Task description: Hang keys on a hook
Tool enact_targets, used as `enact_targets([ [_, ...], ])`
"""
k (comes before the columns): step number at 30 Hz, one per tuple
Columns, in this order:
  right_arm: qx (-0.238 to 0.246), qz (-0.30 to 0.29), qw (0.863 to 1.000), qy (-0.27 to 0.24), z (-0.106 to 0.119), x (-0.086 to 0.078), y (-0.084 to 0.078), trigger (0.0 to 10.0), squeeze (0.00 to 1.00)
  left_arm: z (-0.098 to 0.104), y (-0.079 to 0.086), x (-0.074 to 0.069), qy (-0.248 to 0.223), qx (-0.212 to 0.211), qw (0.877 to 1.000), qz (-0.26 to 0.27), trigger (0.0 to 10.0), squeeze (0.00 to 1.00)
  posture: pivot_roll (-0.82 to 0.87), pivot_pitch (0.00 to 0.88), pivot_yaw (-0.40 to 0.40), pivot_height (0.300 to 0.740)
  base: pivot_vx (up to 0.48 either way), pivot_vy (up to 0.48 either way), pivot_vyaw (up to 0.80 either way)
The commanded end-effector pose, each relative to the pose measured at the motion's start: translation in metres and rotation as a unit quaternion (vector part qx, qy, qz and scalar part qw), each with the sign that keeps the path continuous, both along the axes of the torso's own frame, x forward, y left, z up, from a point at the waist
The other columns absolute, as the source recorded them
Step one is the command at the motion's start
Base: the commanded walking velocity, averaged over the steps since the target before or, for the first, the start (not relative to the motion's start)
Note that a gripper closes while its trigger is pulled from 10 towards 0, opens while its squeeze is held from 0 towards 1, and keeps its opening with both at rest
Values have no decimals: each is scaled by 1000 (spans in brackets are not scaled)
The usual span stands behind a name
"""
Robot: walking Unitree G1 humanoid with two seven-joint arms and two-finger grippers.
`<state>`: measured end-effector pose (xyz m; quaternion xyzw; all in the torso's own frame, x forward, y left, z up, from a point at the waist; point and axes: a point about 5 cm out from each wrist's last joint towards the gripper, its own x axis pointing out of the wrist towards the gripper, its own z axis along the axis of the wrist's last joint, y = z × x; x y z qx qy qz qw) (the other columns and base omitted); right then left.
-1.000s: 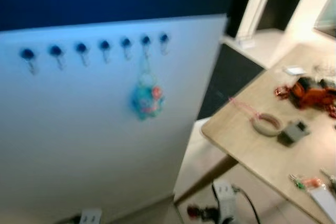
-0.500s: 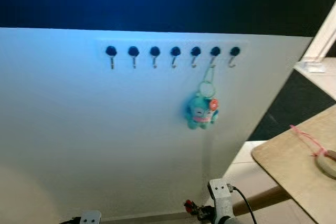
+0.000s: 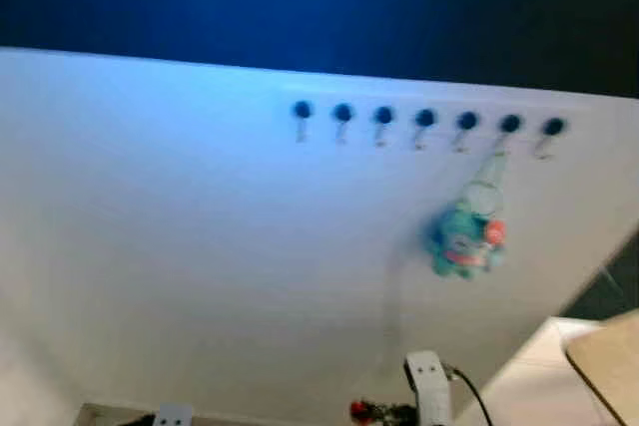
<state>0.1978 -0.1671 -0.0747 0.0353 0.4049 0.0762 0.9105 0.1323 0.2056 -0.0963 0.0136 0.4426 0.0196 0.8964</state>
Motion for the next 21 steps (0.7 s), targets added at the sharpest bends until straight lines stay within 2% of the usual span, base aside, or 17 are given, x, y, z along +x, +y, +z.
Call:
enact_targets([
  [1,3,-22,1000,1,-1,-4,-7,10000,0,1,-2,3,-3,-1,1000,-10,10000,0,83,11,-63,740,0,0,0],
  [5,3,-30,1000,9,-5,-11,-9,10000,0,1,-2,4,-3,2,1000,-16,10000,0,84,12,-61,740,0,0,0],
  [13,4,-35,999,10,-6,-14,-9,10000,0,1,-2,4,-3,4,1000,-23,10000,0,82,14,-59,740,0,0,0],
  [21,3,-37,999,9,-5,-13,-10,10000,0,1,-2,5,-3,2,1000,-25,10000,0,81,14,-60,740,0,389,0],
])
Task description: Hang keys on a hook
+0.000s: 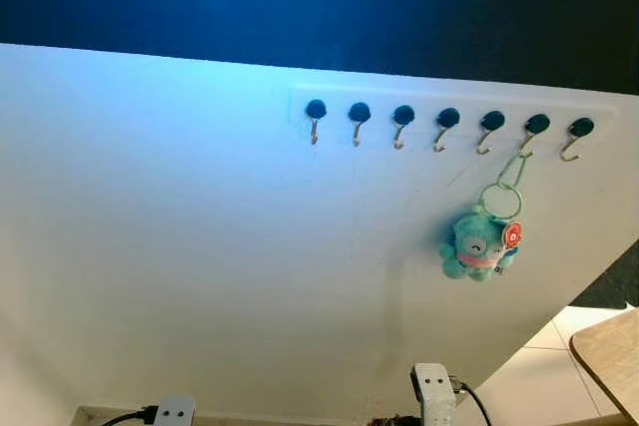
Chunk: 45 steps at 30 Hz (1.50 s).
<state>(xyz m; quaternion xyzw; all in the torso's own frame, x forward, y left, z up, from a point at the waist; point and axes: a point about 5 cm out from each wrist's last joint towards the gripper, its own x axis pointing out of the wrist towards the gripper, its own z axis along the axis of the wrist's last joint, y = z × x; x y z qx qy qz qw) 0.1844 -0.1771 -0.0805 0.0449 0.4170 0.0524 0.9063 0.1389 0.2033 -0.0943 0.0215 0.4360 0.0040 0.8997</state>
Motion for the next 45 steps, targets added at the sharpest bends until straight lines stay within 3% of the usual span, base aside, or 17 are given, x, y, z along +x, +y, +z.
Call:
enact_targets([
  [1,5,-12,1000,-5,0,1,0,10000,0,-1,0,-2,4,2,1000,-7,10000,0,81,14,-60,740,0,412,0],
  [14,4,-11,1000,-6,1,2,-1,10000,0,0,-2,0,-1,-2,999,-33,10000,0,86,20,-64,740,0,117,0],
  [36,8,-18,1000,-3,-1,-2,1,10000,0,1,-4,1,-1,-3,999,-49,10000,0,83,24,-61,740,0,-480,0],
  [39,8,-18,1000,-3,-1,-2,0,10000,0,0,-3,0,1,-4,1000,-29,10000,0,84,24,-63,740,0,-89,0],
  [45,8,-18,1000,-2,-1,-2,1,10000,0,1,-1,2,-3,21,999,-40,10000,0,85,25,-64,740,0,0,0],
])
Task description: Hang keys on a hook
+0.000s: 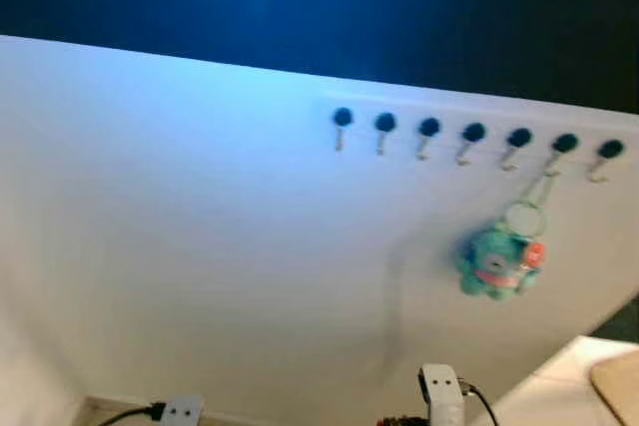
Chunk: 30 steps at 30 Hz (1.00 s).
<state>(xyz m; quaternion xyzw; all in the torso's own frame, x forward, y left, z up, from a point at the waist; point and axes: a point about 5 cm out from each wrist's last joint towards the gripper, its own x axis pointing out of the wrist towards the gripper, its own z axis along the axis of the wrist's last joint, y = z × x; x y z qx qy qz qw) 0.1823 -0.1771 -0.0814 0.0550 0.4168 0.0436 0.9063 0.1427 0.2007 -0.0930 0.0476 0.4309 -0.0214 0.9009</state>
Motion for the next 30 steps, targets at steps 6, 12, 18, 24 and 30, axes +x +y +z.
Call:
enact_targets([
  [6,3,-5,1000,-2,0,1,1,10000,0,0,3,0,0,23,1000,-12,10000,0,85,28,-63,740,0,0,0],
  [12,4,-6,1000,-2,0,1,2,10000,0,0,4,0,0,16,1000,-1,10000,0,87,31,-61,740,0,0,0],
  [18,6,-7,1000,-1,0,0,4,10000,0,1,4,0,-1,11,1000,-4,10000,0,88,35,-53,740,0,334,0],
  [24,8,-10,1000,-2,0,0,5,10000,0,1,3,1,-6,7,1000,-7,10000,0,88,37,-50,740,0,160,0],
  [30,9,-12,1000,-1,-1,-1,6,10000,0,1,3,1,-4,8,1000,-22,10000,0,88,37,-47,740,0,0,0],
])
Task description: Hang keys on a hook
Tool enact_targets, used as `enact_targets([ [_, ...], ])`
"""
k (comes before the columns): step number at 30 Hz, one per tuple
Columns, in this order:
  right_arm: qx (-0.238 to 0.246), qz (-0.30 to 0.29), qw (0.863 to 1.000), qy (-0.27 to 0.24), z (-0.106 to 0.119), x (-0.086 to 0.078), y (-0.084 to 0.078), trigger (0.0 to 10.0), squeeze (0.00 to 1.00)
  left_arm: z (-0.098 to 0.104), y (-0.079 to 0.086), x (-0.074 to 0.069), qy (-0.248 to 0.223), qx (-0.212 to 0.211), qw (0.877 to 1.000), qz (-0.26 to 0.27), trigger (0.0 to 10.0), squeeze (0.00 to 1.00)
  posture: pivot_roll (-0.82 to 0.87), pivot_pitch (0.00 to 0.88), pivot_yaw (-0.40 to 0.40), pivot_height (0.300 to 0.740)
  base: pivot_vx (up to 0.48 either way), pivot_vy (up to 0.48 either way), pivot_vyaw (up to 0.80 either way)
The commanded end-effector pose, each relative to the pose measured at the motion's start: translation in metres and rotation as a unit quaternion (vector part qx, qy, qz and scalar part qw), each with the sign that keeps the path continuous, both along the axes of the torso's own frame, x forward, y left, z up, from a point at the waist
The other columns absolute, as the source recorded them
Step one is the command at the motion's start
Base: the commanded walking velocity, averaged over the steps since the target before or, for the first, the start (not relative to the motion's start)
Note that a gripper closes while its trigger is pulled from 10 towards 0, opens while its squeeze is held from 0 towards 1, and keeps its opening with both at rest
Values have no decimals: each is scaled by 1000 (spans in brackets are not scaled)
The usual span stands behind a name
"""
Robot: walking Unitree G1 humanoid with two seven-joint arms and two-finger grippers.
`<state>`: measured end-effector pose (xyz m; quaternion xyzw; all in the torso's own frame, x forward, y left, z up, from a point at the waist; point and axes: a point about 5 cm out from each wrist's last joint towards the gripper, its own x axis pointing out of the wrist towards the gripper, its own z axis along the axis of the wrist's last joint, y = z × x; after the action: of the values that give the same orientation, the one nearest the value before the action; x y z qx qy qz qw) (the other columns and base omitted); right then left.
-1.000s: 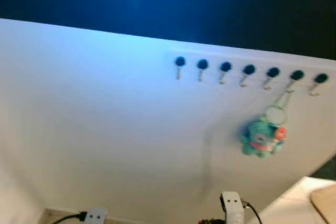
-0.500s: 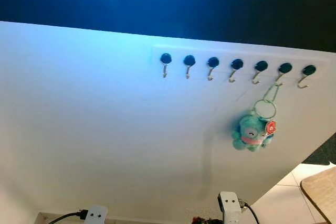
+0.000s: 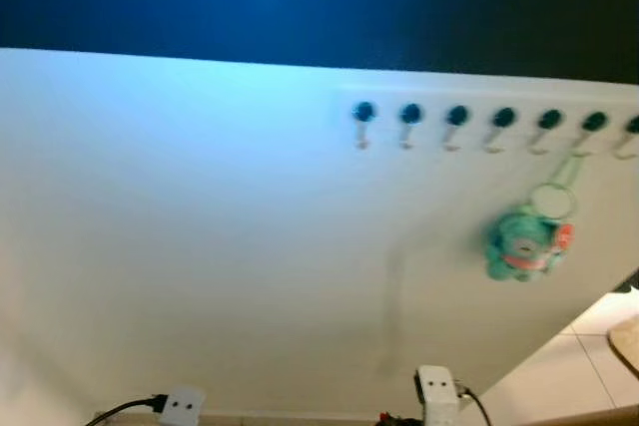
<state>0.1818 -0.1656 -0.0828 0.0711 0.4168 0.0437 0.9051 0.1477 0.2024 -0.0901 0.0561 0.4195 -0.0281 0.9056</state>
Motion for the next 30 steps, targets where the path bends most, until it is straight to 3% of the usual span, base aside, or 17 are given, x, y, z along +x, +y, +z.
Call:
enact_targets([
  [1,-6,-6,1000,-2,0,-1,-6,10000,0,-1,2,-4,8,4,1000,-14,10000,0,88,37,-47,740,0,0,0],
  [12,-6,-8,1000,0,0,-2,-6,10000,0,-1,2,-5,2,3,1000,-17,10000,0,88,40,-44,740,0,-415,0],
  [24,-6,-12,1000,0,0,-2,-7,10000,0,-2,3,-8,10,14,1000,-6,10000,0,79,38,-45,740,0,0,0],
  [27,-16,-36,999,-5,0,-2,-15,10000,0,-4,3,-10,15,11,1000,10,10000,0,72,40,-44,740,0,0,0],
  [30,-58,-107,992,-13,2,-7,-39,10000,0,-4,3,-12,14,-4,999,34,10000,0,63,41,-36,740,0,0,0],
])
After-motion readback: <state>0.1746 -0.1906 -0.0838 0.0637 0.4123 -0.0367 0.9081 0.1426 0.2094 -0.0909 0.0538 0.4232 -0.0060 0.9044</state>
